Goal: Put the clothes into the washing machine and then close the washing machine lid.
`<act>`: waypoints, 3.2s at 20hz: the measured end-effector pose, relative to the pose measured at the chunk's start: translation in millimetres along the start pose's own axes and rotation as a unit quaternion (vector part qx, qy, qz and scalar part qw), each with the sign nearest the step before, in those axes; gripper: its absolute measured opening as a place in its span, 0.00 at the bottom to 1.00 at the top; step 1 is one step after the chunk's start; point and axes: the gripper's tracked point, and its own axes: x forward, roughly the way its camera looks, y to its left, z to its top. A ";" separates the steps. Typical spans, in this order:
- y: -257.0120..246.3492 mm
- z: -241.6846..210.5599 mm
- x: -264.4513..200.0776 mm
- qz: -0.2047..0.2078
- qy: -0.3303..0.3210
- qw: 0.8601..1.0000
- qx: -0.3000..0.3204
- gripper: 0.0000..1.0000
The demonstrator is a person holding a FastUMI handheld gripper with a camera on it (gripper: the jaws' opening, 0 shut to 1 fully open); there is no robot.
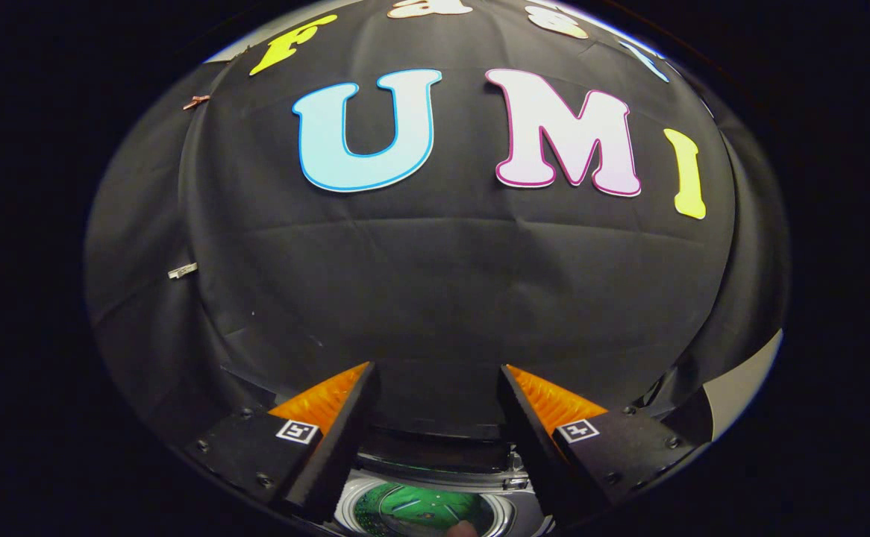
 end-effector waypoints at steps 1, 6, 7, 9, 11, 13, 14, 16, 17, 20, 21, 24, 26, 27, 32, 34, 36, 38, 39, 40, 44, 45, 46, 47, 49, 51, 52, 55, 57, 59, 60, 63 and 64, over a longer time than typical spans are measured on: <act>0.7 -2.3 -4.0 0.000 0.001 1.000 -0.001 1.00; 3.2 -8.3 -21.1 0.002 -0.008 1.000 -0.004 1.00; 3.9 -9.4 -24.4 0.003 -0.010 1.000 -0.005 1.00; 5.0 -12.2 -31.4 0.004 -0.015 1.000 -0.007 1.00; 5.9 -14.1 -36.0 0.006 -0.019 1.000 -0.008 1.00; 7.6 -17.6 -42.3 0.008 -0.021 1.000 -0.008 1.00; 7.8 -20.0 -45.3 0.009 -0.022 1.000 -0.007 1.00; 8.6 -21.9 -50.4 0.008 -0.027 1.000 -0.007 1.00; 8.7 -23.9 -53.3 0.008 -0.029 1.000 -0.007 1.00; 11.1 -29.7 -62.5 0.008 -0.036 0.999 -0.007 1.00; 12.0 -32.6 -66.5 0.009 -0.037 0.999 -0.006 1.00; 14.4 -39.9 -76.7 0.011 -0.046 0.999 -0.007 1.00; 15.1 -45.4 -84.8 0.011 -0.055 0.998 -0.008 1.00; 16.5 -48.8 -87.6 0.011 -0.058 0.998 -0.008 1.00; 22.2 -71.3 -104.6 0.024 -0.061 0.998 -0.003 0.99; 26.0 -89.4 -108.3 0.033 -0.051 0.998 0.000 0.99; 27.1 -132.9 -113.4 0.039 0.008 0.999 0.003 0.99; 34.6 -177.8 -106.8 0.047 0.036 0.998 0.011 1.00; 32.3 -191.0 -105.4 0.044 0.038 0.998 0.015 1.00; 30.7 -200.1 -106.1 0.042 0.038 0.998 0.018 1.00; 23.6 -212.8 -121.5 0.034 0.022 0.999 0.023 1.00; 23.4 -208.3 -127.0 0.031 0.013 0.999 0.021 1.00; 24.5 -204.6 -132.4 0.030 0.005 0.999 0.018 1.00; 26.3 -198.5 -136.5 0.032 -0.005 0.999 0.014 1.00; 26.7 -181.3 -152.5 0.028 -0.030 0.999 -0.002 1.00; 22.1 -163.8 -174.5 0.020 -0.057 0.998 -0.012 1.00; 19.9 -157.2 -181.8 0.017 -0.065 0.998 -0.013 1.00; 18.5 -133.0 -201.3 0.011 -0.084 0.996 -0.008 1.00; 18.2 -110.8 -216.5 0.007 -0.106 0.994 -0.006 1.00; 14.3 -90.2 -231.1 -0.001 -0.126 0.992 -0.009 1.00; 14.5 -80.1 -238.8 0.000 -0.135 0.991 -0.006 1.00; 12.3 -53.0 -269.3 0.001 -0.162 0.987 -0.001 1.00; 8.3 -44.6 -279.5 -0.002 -0.171 0.985 -0.002 1.00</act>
